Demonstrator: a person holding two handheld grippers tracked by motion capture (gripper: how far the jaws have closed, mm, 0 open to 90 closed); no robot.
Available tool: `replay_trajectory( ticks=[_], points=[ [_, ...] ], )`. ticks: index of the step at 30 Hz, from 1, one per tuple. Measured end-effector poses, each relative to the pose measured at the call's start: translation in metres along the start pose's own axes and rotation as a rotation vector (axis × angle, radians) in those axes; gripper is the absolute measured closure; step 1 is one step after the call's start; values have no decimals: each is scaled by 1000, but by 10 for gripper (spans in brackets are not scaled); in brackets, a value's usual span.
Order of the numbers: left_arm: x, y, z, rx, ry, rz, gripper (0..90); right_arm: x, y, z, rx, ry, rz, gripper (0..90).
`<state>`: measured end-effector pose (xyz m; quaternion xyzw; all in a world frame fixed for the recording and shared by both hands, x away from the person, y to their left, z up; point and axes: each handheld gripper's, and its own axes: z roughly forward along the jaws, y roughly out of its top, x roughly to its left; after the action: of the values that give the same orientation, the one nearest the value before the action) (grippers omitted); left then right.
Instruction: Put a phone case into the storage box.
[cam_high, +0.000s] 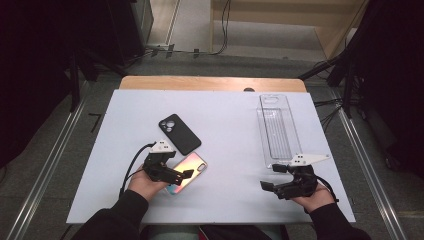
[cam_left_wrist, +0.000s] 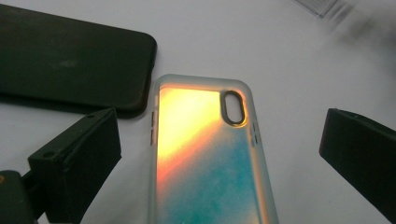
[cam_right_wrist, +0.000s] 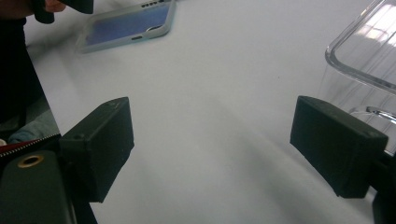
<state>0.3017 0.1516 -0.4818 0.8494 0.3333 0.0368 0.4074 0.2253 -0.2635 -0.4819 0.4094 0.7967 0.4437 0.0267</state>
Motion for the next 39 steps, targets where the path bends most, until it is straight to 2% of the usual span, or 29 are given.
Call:
replay_trajectory(
  ticks=[8,10,20,21,26,27,32,36,39],
  points=[
    [-1,-6,5,27,32,13,0,0,-1,0,10,-12,-1,118],
    [-1,-8,6,36,29,11,0,-1,-1,0,13,-16,0,118],
    [-5,-14,18,115,28,55,0,-2,-1,-1,15,-24,0,118],
    [-6,-14,19,120,38,70,0,-2,-1,-1,15,-24,1,118],
    [-8,-18,20,101,53,89,0,-2,-1,0,16,-26,0,118],
    [-10,-20,21,98,71,111,0,-2,-1,0,17,-26,0,118],
    [-14,-22,23,92,103,132,0,-2,-1,-1,15,-29,1,118],
    [-19,-24,24,104,149,182,21,-3,-2,-1,14,-27,3,118],
    [-18,-25,23,87,162,162,49,-3,-2,-1,13,-26,6,118]
  ],
)
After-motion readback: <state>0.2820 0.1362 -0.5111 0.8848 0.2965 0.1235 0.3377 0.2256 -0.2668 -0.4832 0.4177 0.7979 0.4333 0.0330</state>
